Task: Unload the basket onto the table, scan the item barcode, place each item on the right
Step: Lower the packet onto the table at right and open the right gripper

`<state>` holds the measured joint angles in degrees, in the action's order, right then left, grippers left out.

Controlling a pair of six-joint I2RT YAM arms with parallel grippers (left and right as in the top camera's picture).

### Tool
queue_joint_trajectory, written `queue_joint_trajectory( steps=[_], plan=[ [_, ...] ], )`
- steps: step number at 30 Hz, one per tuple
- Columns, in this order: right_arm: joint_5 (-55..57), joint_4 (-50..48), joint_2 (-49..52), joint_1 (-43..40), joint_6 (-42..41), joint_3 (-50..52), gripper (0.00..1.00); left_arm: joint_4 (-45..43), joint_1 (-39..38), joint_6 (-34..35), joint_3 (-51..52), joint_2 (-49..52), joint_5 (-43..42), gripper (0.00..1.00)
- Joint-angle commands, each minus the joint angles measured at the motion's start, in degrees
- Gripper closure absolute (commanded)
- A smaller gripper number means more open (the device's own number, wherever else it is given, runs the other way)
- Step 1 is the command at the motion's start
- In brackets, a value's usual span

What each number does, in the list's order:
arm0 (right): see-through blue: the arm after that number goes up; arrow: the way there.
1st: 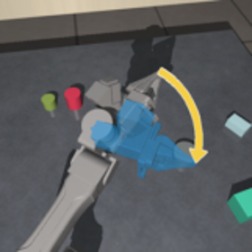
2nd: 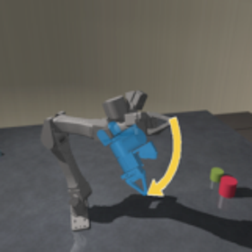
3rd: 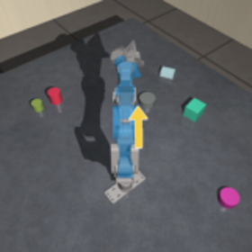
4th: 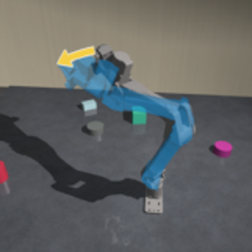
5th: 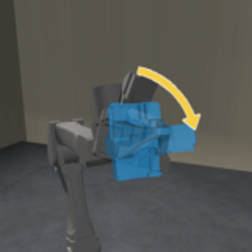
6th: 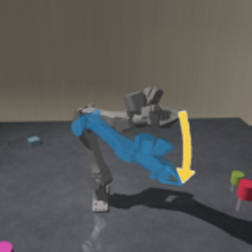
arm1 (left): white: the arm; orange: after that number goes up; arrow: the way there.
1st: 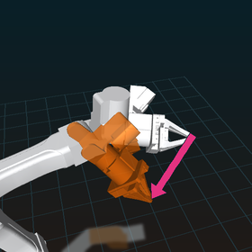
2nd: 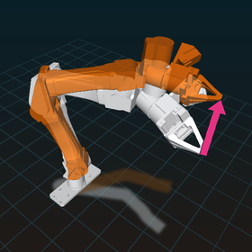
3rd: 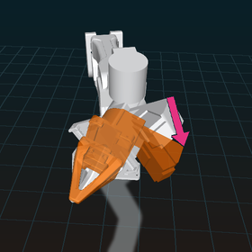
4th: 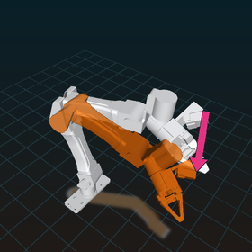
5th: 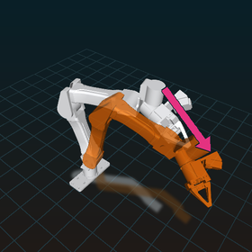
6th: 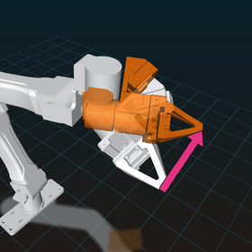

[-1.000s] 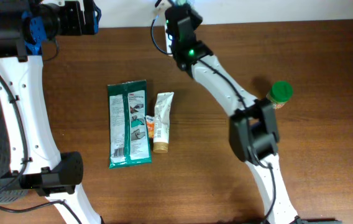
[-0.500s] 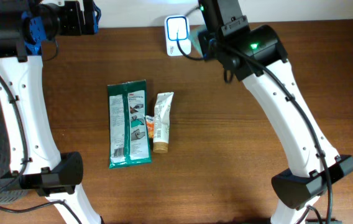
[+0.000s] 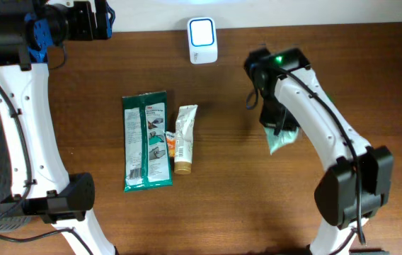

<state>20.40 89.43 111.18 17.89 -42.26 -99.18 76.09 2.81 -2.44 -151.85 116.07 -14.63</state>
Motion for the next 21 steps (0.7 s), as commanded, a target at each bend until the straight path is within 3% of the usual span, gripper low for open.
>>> queue_joint_trajectory(
  steps=[1, 6, 11, 16, 17, 21],
  plan=[
    [0.5, -3.8, -0.1, -4.3, -5.3, 7.8, 0.96, -0.1, 0.0, -0.9, -0.9, -1.3, -0.6, 0.01],
    [-0.3, -11.6, -0.1, -10.6, -5.2, 15.6, 0.96, -0.1, 0.0, -0.9, -0.9, -1.3, -0.6, 0.01],
    [-0.3, -13.2, -0.1, -14.9, -5.2, 17.3, 0.94, -0.1, 0.0, -0.9, -0.9, -1.3, -0.6, 0.01],
    [-1.1, -13.4, -0.1, -17.3, -5.2, 17.3, 0.79, -0.1, 0.0, -0.9, -0.9, -1.3, -0.6, 0.01],
    [-1.4, -13.4, -0.1, -17.5, -4.7, 17.3, 0.69, -0.1, 0.0, -0.9, -0.9, -1.3, -0.6, 0.01],
    [-3.0, -13.4, -0.1, -17.5, -1.4, 17.3, 0.50, -0.1, 0.0, -0.9, -0.9, -1.3, -0.6, 0.01]
  ],
)
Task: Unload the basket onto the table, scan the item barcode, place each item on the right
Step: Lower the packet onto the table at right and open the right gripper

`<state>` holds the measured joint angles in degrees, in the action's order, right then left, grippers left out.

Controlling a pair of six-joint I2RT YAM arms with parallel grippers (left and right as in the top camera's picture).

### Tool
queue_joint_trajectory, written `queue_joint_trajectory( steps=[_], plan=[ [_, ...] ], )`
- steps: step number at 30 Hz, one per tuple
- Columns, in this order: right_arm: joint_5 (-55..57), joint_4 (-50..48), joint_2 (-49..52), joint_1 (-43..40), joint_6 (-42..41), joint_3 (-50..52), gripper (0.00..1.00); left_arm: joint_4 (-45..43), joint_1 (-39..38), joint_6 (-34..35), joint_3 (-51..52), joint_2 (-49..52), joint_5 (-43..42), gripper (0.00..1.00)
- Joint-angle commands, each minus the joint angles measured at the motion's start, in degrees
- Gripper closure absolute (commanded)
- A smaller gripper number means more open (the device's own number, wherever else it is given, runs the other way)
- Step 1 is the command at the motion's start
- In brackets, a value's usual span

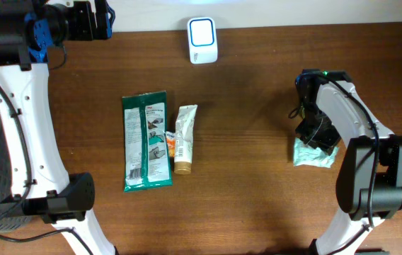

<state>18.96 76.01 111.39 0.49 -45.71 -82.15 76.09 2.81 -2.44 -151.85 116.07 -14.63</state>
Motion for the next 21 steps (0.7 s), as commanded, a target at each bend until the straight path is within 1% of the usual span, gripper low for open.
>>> queue_joint_trajectory(
  steps=[1, 6, 9, 15, 17, 21],
  plan=[
    [-1.9, 0.0, -0.3, -0.1, 2.6, 0.2, 0.47, -0.1, 0.0, -0.9, -0.9, -1.3, -0.6, 0.01],
    [-4.5, 0.1, -1.2, -0.1, 6.6, 0.2, 0.45, -0.1, 0.0, -0.9, -0.9, -1.3, -0.6, 0.01],
    [-7.1, 0.2, -3.5, -0.1, 10.1, -0.3, 0.44, -0.1, 0.0, -0.9, -0.9, -1.3, -0.6, 0.01],
    [-11.3, 0.2, -11.6, -0.1, 14.3, -1.1, 0.32, -0.1, 0.0, -0.9, -0.9, -1.3, -0.6, 0.01],
    [-13.5, 0.2, -15.4, -0.1, 16.3, -1.1, 0.27, -0.1, 0.0, -0.9, -0.9, -1.3, -0.6, 0.01],
    [-18.7, 0.2, -21.3, -0.1, 19.5, -1.1, 0.26, -0.1, 0.0, -0.9, -0.9, -1.3, -0.6, 0.01]
  ],
)
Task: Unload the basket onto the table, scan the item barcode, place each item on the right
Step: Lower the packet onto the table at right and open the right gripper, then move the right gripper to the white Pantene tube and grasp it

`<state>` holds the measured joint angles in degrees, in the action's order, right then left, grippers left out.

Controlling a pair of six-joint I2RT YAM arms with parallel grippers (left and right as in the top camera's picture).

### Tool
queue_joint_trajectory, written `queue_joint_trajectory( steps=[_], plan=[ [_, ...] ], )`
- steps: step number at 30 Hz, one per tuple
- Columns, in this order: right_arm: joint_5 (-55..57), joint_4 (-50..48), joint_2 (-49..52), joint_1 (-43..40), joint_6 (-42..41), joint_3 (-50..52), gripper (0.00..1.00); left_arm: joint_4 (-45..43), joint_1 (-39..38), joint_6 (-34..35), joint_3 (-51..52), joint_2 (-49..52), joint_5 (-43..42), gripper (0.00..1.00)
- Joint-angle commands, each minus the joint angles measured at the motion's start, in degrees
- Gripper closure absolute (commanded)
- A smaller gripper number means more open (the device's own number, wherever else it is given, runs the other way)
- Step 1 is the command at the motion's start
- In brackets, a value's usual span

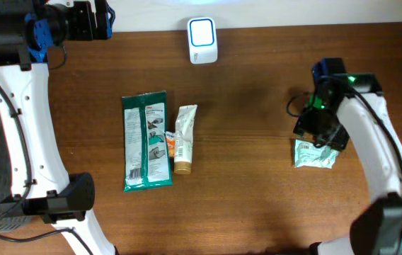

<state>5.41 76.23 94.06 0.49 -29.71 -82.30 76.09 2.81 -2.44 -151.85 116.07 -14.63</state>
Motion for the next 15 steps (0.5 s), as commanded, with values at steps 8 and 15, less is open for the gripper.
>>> queue_joint_trajectory(
  steps=[8, 15],
  plan=[
    [-19.1, -3.6, -8.6, 1.9, 9.0, -1.0, 0.26, -0.1, 0.0, -0.9, -0.9, -1.3, -0.6, 0.01],
    [-20.2, -9.3, -8.4, 7.2, 9.3, -1.0, 0.24, -0.1, 0.0, -0.9, -0.9, -1.3, -0.6, 0.01]
  ],
)
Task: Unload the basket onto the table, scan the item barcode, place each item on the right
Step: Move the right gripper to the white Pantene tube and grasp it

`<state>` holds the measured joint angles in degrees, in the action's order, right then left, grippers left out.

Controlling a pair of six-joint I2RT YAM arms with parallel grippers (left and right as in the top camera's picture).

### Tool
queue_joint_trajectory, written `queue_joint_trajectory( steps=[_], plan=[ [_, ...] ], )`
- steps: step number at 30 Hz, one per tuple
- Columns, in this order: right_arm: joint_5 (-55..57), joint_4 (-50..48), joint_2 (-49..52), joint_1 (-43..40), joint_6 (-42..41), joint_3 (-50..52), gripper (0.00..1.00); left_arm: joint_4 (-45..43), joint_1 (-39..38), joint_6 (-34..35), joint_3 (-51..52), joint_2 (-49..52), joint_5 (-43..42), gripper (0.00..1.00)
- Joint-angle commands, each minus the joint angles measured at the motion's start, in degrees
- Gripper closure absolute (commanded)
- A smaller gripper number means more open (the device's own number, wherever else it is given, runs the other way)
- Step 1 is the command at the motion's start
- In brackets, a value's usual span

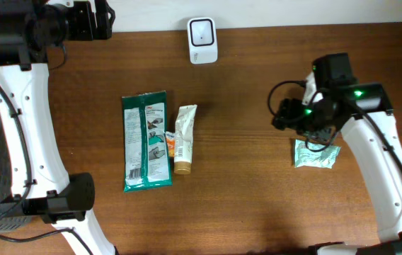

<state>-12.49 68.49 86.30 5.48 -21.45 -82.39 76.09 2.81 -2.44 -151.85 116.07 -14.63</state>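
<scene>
A white barcode scanner (202,40) stands at the table's far edge, in the middle. Over on the right, a pale green packet (316,155) lies flat on the wood. My right gripper (287,117) hovers just up and left of it, pointing left, open and holding nothing; the right wrist overlaps the packet's top edge. A green wipes pack (146,141) and a white tube (184,139) lie side by side left of centre. My left gripper (104,19) is parked at the far left corner, its fingers too dark to read.
The left arm's white links (27,120) run down the left side of the table. A black cable (289,92) loops beside the right wrist. Bare wood lies between the tube and the packet.
My right gripper, which was down on the pale green packet, is now up and left of it, and the packet stays on the table. The scanner's face looks dimmer.
My right gripper held the pale green packet right of the scanner. It was then further right and nearer the front with the packet, then down on the table with it. Now the packet lies free and the gripper is off it. The left arm, wipes and tube never moved.
</scene>
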Motion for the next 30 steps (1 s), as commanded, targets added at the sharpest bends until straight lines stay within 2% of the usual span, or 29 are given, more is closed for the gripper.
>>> queue_joint_trajectory(
  steps=[1, 17, 22, 26, 28, 30],
  plan=[
    [-2.3, -2.2, -0.7, 2.8, 1.0, -0.9, 0.24, -0.1, 0.0, -0.9, -0.9, -1.3, -0.6, 0.01],
    [-0.9, -4.0, 1.7, 3.5, 0.0, -0.8, 0.24, -0.1, 0.0, -0.9, -0.9, -1.3, -0.6, 0.01],
    [-6.1, -8.9, 3.1, 4.9, 1.8, -0.7, 0.25, -0.1, 0.0, -0.9, -0.9, -1.3, -0.6, 0.01],
    [-9.9, -14.5, 8.4, 9.4, 1.4, -0.7, 0.25, -0.1, 0.0, -0.9, -0.9, -1.3, -0.6, 0.01],
    [-11.5, -17.1, 11.1, 11.5, 0.5, -0.7, 0.25, -0.1, 0.0, -0.9, -0.9, -1.3, -0.6, 0.01],
    [-11.6, -21.4, 15.6, 14.7, -3.5, -0.7, 0.30, -0.1, 0.0, -0.9, -0.9, -1.3, -0.6, 0.01]
  ],
)
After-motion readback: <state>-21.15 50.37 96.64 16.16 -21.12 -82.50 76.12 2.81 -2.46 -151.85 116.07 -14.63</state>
